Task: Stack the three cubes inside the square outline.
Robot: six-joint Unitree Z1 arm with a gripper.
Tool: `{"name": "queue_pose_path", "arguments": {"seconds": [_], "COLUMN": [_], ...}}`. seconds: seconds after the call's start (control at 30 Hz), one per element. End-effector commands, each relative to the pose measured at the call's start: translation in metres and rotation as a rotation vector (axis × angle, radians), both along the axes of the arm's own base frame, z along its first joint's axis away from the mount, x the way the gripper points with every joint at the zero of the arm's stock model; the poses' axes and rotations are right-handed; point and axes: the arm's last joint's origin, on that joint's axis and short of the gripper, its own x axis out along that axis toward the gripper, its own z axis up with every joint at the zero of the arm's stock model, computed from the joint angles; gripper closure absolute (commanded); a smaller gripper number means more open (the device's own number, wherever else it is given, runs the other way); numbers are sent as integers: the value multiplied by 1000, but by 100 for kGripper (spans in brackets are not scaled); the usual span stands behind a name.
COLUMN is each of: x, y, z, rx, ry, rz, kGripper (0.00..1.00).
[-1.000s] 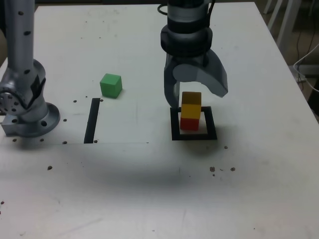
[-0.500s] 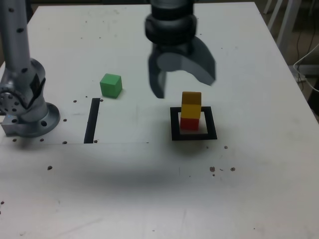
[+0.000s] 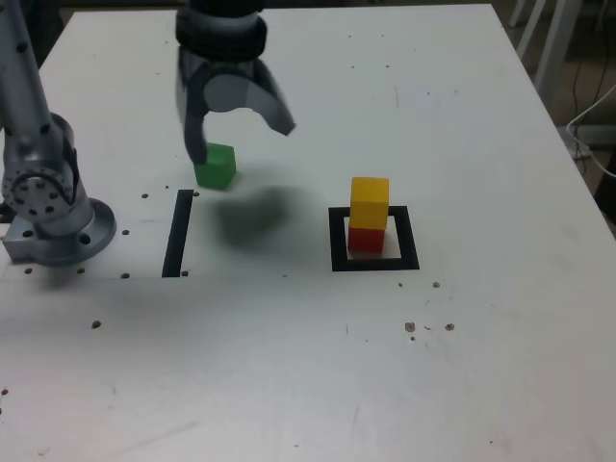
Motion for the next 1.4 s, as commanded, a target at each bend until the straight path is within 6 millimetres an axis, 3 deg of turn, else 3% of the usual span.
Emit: {"name": "queue_pose_path", "arguments": {"seconds": [0.0, 0.27, 0.47, 0.8, 1.37], "x": [-3, -5, -12, -22, -35], "y": [5, 13, 12, 5, 32], "z": [-1, -5, -10, -13, -34], "rx": [14, 62, 92, 157, 85], "ry": [-4, -13, 38, 44, 47], "rz": [59, 235, 292, 558, 733], "kGripper": [0, 0, 0, 0, 0]}}
